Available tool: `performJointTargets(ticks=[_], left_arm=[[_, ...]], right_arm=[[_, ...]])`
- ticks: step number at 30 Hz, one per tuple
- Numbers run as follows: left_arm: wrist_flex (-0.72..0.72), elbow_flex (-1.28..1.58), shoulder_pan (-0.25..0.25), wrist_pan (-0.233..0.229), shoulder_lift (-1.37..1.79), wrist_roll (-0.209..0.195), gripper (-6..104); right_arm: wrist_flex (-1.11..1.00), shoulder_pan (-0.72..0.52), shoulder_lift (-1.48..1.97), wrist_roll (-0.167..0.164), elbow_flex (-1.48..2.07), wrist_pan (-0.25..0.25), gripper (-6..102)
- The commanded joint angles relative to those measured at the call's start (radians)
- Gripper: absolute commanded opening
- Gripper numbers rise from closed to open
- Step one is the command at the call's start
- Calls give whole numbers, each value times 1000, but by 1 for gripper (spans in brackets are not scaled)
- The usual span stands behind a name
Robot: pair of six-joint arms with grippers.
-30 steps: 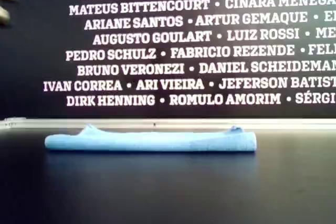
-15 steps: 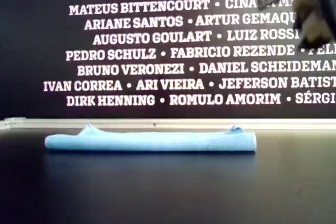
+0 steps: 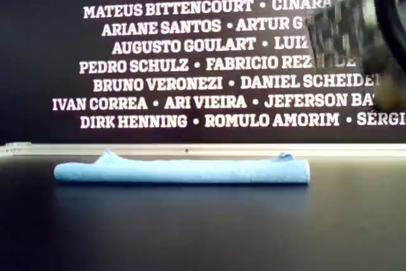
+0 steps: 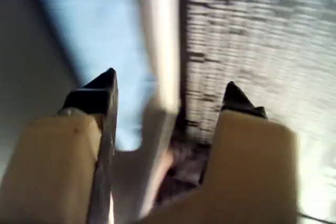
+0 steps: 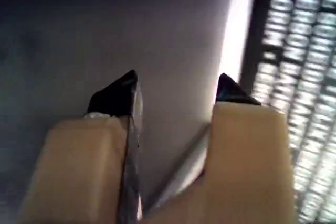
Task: Fold a cloth
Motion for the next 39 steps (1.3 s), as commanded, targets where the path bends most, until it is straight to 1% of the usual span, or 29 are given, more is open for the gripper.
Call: performJointTargets(ticks=[1, 5, 9, 12, 19, 21, 23, 25, 28, 30, 33, 36, 39], left_arm=[[2, -11, 5, 8, 12, 6, 70], [2, -34, 5, 9, -91, 6, 70], [-9, -60, 3, 9, -295, 6, 70], [-18, -132, 3, 9, -445, 6, 70], [-31, -391, 3, 11, -770, -6, 71], [-77, -454, 3, 11, -857, -8, 72], [-158, -500, 0, 11, -950, 3, 72], [-249, -540, -31, 11, -1049, 5, 72], [-353, -598, -91, 9, -1204, 5, 72], [-397, -652, -117, 8, -1293, 5, 71], [-425, -759, -123, 8, -1414, 5, 71], [-426, -885, -123, 8, -1532, 5, 71], [-426, -999, -112, 6, -1640, 5, 71]], right_arm=[[-66, -8, 21, 11, -2, 5, 59], [-166, -6, -84, 15, -3, 5, 59], [-230, 5, -365, 15, -74, 2, 60], [-318, 12, -595, 17, -176, -12, 60], [-529, 15, -1114, 18, -517, -15, 61], [-548, 20, -1216, 18, -598, -15, 64], [-549, 48, -1298, 18, -680, -15, 69], [-549, 91, -1364, 17, -759, -15, 73], [-549, 175, -1462, 17, -873, -14, 74], [-549, 209, -1546, 17, -950, -14, 74], [-549, 224, -1683, 17, -1066, -14, 75], [-549, 218, -1810, 15, -1178, 0, 75], [-549, 210, -1921, 15, -1295, 0, 75]])
